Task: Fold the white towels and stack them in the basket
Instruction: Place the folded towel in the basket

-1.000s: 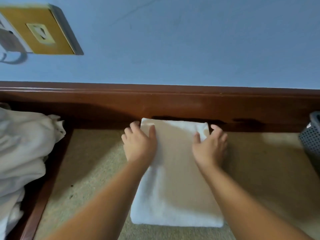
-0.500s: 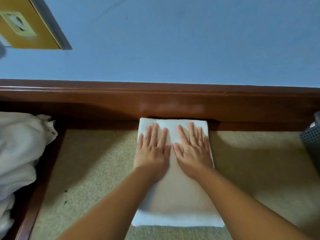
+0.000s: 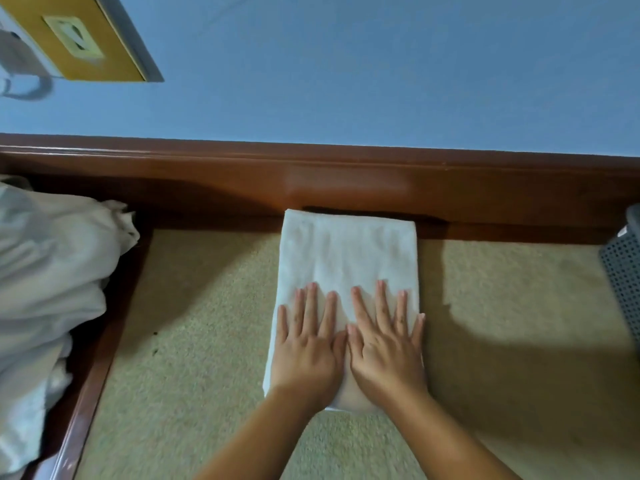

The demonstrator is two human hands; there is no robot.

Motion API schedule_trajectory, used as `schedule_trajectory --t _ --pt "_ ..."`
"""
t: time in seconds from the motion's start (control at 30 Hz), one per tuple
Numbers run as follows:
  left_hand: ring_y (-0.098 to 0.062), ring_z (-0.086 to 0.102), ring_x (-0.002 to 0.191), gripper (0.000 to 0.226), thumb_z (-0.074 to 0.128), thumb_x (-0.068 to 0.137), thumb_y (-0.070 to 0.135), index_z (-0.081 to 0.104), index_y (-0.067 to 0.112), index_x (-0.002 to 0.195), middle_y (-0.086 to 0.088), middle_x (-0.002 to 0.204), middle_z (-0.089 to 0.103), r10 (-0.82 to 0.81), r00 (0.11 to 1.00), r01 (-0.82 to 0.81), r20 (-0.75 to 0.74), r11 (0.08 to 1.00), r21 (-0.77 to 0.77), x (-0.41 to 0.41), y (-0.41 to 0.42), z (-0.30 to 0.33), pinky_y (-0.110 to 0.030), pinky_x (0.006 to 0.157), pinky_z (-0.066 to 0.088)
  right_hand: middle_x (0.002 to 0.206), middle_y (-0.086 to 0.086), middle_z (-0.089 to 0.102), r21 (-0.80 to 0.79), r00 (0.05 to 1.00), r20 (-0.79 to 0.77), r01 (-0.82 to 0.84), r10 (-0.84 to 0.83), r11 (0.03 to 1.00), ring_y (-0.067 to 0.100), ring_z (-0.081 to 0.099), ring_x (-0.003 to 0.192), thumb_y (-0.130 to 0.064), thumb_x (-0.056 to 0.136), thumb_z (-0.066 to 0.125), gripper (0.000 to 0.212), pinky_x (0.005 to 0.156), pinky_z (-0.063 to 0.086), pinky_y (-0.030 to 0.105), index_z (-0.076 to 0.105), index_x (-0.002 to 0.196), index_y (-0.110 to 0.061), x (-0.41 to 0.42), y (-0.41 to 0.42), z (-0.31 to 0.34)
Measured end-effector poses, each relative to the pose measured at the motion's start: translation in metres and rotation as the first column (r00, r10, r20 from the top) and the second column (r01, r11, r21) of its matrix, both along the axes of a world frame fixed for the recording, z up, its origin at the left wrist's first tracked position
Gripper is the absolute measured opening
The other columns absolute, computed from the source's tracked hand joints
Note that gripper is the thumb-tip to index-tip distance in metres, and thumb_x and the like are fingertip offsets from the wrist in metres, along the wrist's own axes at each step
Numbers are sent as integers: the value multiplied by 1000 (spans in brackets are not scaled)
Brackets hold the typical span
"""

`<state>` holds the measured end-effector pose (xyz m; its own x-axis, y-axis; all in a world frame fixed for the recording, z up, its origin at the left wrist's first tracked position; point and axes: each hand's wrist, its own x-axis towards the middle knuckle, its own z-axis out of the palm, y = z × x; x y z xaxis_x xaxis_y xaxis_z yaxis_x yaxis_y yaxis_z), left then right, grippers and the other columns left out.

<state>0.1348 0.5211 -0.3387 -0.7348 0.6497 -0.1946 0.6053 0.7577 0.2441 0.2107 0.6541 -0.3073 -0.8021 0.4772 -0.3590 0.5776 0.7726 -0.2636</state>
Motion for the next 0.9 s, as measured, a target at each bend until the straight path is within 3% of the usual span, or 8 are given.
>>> schedule_trajectory --t 0.13,0.3,0.43,0.53,0.63,0.73,0.8,0.9 --pt "-25 -16 159 66 18 109 52 -2 26 167 -10 173 -10 4 1000 -4 -27 1000 5 -3 6 -7 -50 126 -9 163 -10 -41 34 999 -37 0 1 999 27 -42 149 -55 108 18 63 123 -17 61 -22 156 -54 -5 2 -9" --pt "-21 -40 150 71 11 108 60 -21 30 162 -5 167 -33 -43 993 50 108 997 -62 -9 2 15 -51 126 -15 161 -9 -45 -34 998 -21 -61 60 998 24 -46 146 -58 108 16 64 121 -22 59 -23 157 -49 0 8 -1" --pt "-15 -42 148 90 20 97 80 -21 32 162 2 164 -40 -212 960 223 184 974 -36 -6 -39 43 -45 127 -17 171 -5 -22 -82 964 -182 -211 194 974 16 -28 156 -55 109 30 67 126 -15 43 4 167 -32 45 6 6" --pt "-14 -31 154 98 38 97 74 -19 28 163 8 168 -31 -271 955 274 121 962 -8 7 -90 45 -46 127 -12 174 -3 13 -47 914 -311 -290 261 956 15 6 161 -42 102 55 68 128 13 42 35 162 -17 97 6 5" --pt "-10 -27 155 95 50 101 42 -21 26 163 12 169 -30 -284 956 287 75 957 -41 8 -117 30 -42 128 -10 170 0 28 2 888 -354 -312 292 950 19 24 158 -21 88 74 77 123 33 50 43 158 -11 130 16 0" --pt "-16 5 160 92 65 91 20 13 18 167 2 174 5 -279 959 277 49 960 40 0 -117 18 -40 131 12 167 1 35 54 885 -318 -340 339 939 17 26 157 -6 82 79 83 124 32 50 45 157 -12 133 25 -4" --pt "-19 22 157 83 69 87 12 31 12 161 -3 170 24 -272 962 269 25 959 89 0 -116 13 -41 127 24 163 1 43 48 901 -291 -323 322 945 14 30 155 -2 78 80 83 129 20 43 49 154 -13 126 28 -8" --pt "-24 42 150 59 67 91 8 46 9 146 -4 163 41 -222 975 223 -26 963 148 0 -114 18 -38 124 30 151 1 56 -6 937 -257 -248 238 969 14 44 146 -4 79 78 72 129 2 26 56 146 -17 117 30 1"
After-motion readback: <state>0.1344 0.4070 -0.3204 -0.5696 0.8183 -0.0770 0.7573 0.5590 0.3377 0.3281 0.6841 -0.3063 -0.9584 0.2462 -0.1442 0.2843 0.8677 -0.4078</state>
